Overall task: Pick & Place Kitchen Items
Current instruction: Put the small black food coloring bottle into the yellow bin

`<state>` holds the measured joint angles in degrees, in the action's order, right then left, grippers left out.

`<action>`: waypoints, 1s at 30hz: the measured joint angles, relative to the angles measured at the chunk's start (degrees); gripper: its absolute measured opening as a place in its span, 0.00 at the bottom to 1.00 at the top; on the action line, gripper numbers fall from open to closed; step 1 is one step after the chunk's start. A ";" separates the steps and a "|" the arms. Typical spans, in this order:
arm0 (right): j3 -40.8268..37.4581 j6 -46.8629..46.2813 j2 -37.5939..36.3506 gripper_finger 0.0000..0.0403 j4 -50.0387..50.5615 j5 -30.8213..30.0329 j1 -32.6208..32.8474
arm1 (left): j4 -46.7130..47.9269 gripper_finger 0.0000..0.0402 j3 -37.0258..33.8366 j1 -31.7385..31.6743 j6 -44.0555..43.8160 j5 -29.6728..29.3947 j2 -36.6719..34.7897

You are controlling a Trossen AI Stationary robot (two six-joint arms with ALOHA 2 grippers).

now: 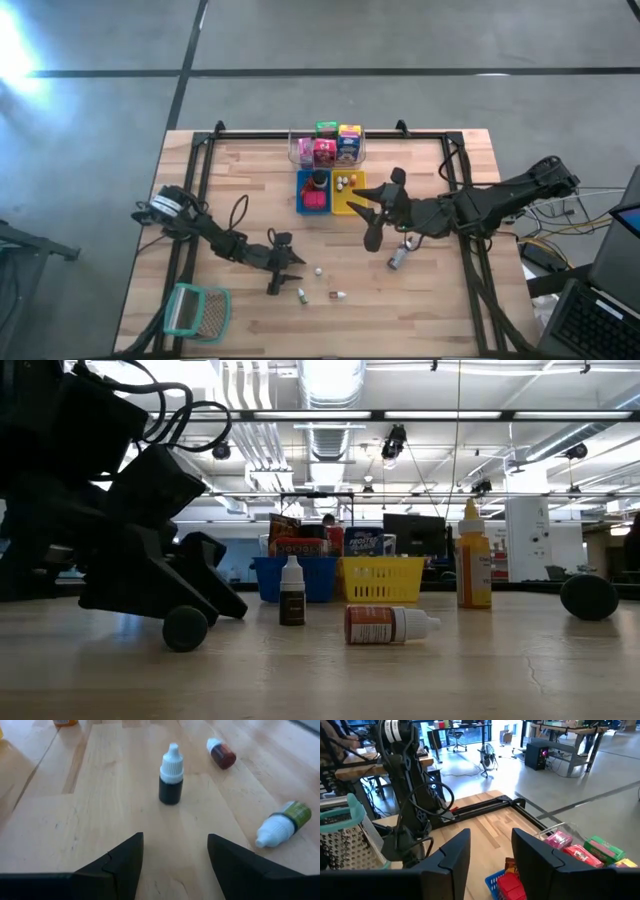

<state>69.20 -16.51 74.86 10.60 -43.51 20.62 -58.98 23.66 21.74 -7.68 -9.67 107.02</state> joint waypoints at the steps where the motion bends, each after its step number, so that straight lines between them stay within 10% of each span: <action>1: 0.11 0.00 0.11 0.35 0.05 0.00 -0.04 | 0.22 0.57 -0.02 0.00 -0.02 0.00 0.00; 30: -0.01 0.95 0.21 0.22 2.99 0.23 -0.27 | 15.08 0.57 12.59 -3.93 6.05 4.68 -0.02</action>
<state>69.19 -15.56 75.07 13.60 -43.28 20.35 -43.90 36.25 17.80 -1.64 -4.99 107.00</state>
